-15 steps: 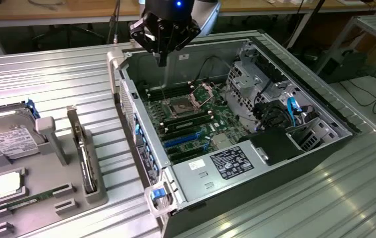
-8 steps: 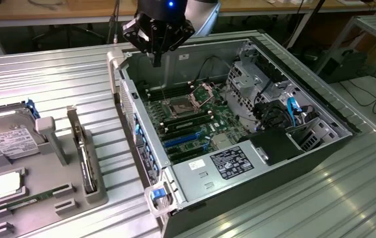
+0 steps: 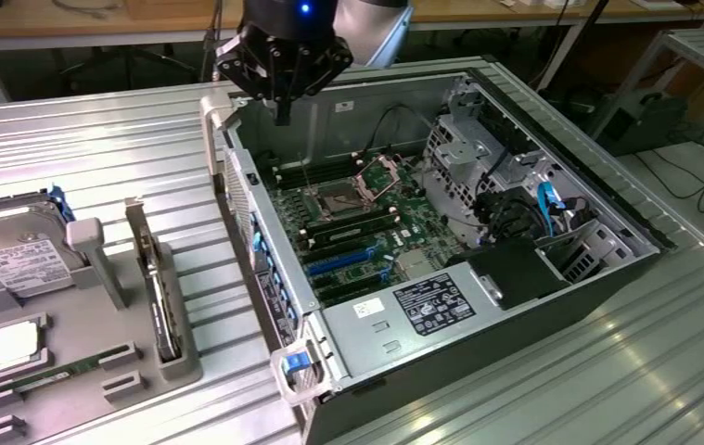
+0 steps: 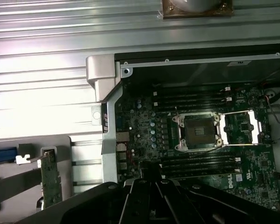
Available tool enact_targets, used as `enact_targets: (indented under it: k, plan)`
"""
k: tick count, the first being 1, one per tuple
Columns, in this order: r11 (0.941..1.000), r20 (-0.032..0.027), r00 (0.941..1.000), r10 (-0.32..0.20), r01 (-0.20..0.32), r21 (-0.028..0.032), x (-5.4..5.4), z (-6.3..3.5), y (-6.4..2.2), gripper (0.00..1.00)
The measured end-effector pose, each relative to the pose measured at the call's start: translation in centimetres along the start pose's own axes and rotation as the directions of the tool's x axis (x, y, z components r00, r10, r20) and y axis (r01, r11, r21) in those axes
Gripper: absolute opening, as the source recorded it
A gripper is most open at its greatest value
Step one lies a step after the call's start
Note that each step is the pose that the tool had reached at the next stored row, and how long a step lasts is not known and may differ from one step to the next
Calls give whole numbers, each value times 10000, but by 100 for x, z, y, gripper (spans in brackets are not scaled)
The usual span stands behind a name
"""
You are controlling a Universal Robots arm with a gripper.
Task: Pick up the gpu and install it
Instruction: 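Reach for the gpu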
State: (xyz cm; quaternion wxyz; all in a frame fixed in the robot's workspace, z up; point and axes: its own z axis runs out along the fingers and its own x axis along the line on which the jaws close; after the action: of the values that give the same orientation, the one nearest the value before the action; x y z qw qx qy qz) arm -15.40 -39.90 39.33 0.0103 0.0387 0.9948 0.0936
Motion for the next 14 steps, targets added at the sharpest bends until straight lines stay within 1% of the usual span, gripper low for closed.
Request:
enact_targets:
  k: [4, 14]
  plan:
    - [10000, -4, 10000, 1, -1, -51, 53, -2, -4, 11]
    - [9999, -10, 10000, 4, -4, -135, 147, -4, -11, 11]
